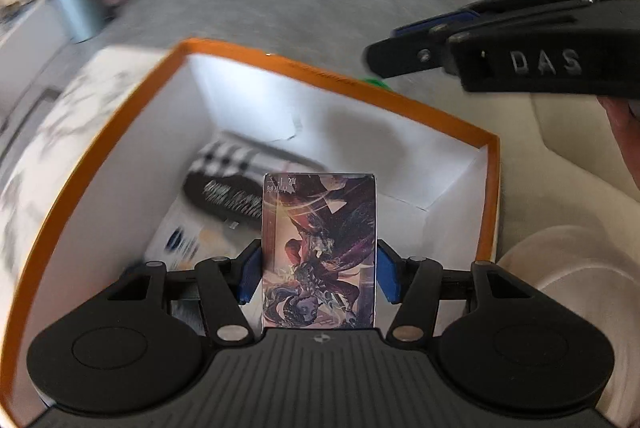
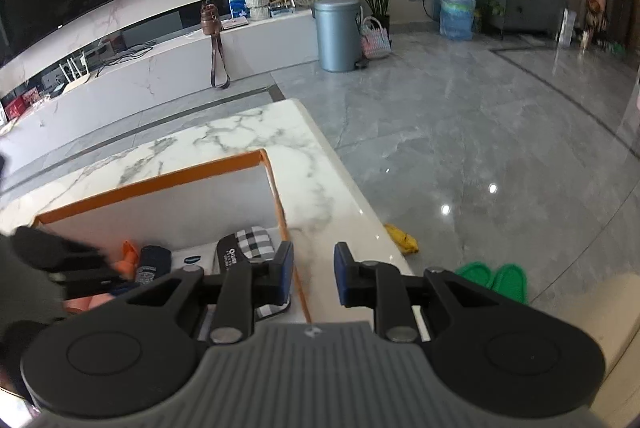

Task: Organize rigid objects
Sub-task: 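Lower the plaid case into the box and open the right tool, then lower the picture card box into the box and open the left tool, then withdraw both tools from the box toward the tin and tape measure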

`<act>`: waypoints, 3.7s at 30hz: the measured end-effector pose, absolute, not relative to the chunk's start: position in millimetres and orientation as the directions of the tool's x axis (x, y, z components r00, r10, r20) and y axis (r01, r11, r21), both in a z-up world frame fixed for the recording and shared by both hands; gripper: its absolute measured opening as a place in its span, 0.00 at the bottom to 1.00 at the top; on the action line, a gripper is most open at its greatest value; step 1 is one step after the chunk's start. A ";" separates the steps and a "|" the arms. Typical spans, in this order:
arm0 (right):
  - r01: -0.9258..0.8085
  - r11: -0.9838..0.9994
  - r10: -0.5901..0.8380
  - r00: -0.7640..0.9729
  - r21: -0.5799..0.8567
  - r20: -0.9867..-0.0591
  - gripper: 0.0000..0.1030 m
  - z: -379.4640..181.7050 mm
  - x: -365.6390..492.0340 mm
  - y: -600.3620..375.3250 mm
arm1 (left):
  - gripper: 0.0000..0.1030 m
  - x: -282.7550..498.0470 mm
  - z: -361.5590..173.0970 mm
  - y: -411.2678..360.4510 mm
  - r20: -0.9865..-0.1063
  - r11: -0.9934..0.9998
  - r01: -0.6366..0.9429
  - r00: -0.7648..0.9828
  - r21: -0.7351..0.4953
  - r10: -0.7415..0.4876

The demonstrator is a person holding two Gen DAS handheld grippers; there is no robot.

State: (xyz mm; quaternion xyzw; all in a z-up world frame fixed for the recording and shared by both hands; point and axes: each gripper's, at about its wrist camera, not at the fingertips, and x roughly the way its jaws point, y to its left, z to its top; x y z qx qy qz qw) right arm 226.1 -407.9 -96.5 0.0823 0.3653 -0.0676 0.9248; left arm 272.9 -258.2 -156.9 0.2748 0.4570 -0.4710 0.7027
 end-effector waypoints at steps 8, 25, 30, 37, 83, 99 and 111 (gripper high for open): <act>0.165 0.980 -0.037 0.709 0.114 -0.704 0.24 -104.4 225.4 -399.5 | 0.64 287.6 -179.6 -289.7 -0.940 0.202 0.977 0.002 -0.071 -0.341; 0.180 0.974 -0.025 0.691 0.138 -0.722 0.29 -114.6 226.8 -401.4 | 0.70 289.6 -198.4 -305.2 -0.942 0.219 0.973 -0.001 -0.079 -0.336; 0.178 0.975 -0.029 0.693 0.132 -0.720 0.31 -112.8 224.1 -397.4 | 0.70 294.1 -184.4 -287.0 -0.929 0.346 0.929 0.004 -0.133 -0.369; 0.235 0.964 -0.068 0.678 0.128 -0.732 0.39 -113.0 221.6 -401.6 | 0.67 295.4 -188.0 -249.0 -0.930 0.624 0.738 -0.016 -0.258 -0.366; 0.154 0.973 0.004 0.739 0.174 -0.674 0.47 -78.3 162.3 -364.3 | 0.37 214.9 -77.7 -164.6 -0.768 0.813 0.551 0.433 -0.188 -0.471; -0.039 0.981 0.156 0.746 0.192 -0.647 0.48 -76.2 101.6 -287.0 | 0.37 137.4 -65.5 -77.0 -0.698 0.908 0.378 0.600 -0.182 -0.390; -0.129 0.976 0.217 0.648 0.176 -0.730 0.48 -108.3 95.2 -226.2 | 0.37 100.5 -94.8 7.0 -0.735 0.957 0.210 0.613 -0.202 -0.290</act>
